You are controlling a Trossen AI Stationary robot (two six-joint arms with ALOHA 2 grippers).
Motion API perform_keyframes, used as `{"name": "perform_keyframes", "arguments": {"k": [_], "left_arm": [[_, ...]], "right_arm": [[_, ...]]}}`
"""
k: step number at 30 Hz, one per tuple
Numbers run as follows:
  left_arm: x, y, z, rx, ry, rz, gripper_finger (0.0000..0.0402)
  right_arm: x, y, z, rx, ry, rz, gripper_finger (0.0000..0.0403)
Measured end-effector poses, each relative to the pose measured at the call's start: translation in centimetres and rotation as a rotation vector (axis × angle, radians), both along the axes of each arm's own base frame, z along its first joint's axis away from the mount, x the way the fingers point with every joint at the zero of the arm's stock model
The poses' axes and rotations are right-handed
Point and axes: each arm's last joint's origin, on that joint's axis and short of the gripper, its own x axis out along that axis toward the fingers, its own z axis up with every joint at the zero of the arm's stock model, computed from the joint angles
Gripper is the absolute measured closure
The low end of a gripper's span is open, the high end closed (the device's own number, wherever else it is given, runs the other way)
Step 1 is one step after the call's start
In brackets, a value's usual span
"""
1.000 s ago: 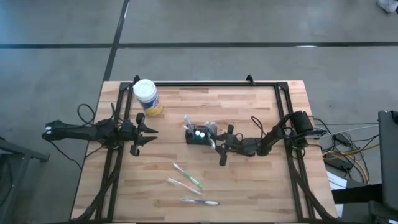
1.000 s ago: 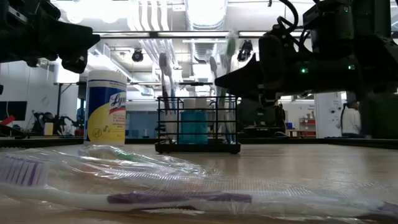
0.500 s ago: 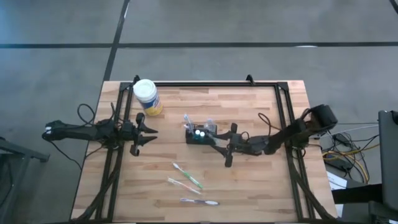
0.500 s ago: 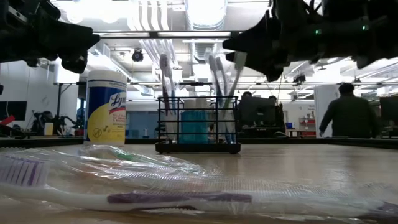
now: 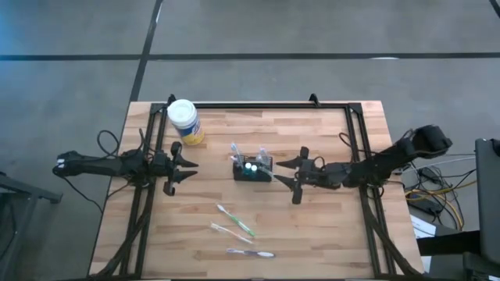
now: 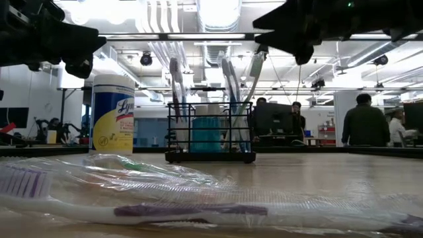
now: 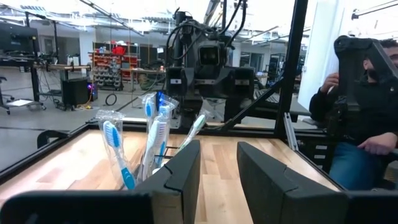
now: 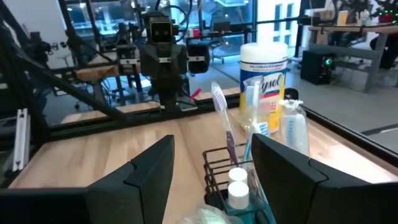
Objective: Pick & Place toothbrushing station
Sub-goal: Put the right green toothbrush into the mesh organizer
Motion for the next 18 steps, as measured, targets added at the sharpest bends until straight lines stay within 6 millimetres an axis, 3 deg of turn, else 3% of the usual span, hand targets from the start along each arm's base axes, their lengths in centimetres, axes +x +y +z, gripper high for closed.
{"name": "perform_keyframes", "arguments": {"k": [7, 18], "left_arm": [[0.0, 0.0, 0.0, 0.001, 0.002, 0.0, 0.0291], [0.0, 0.0, -0.1, -0.003, 0.009, -0.001, 0.0291]], "right_arm": [[-1.3, 0.8, 1.1, 0.007, 0.014, 0.05, 0.0193], [-0.9, 1.8, -1.0, -0.04, 0.132, 0.075, 0.0193]]}}
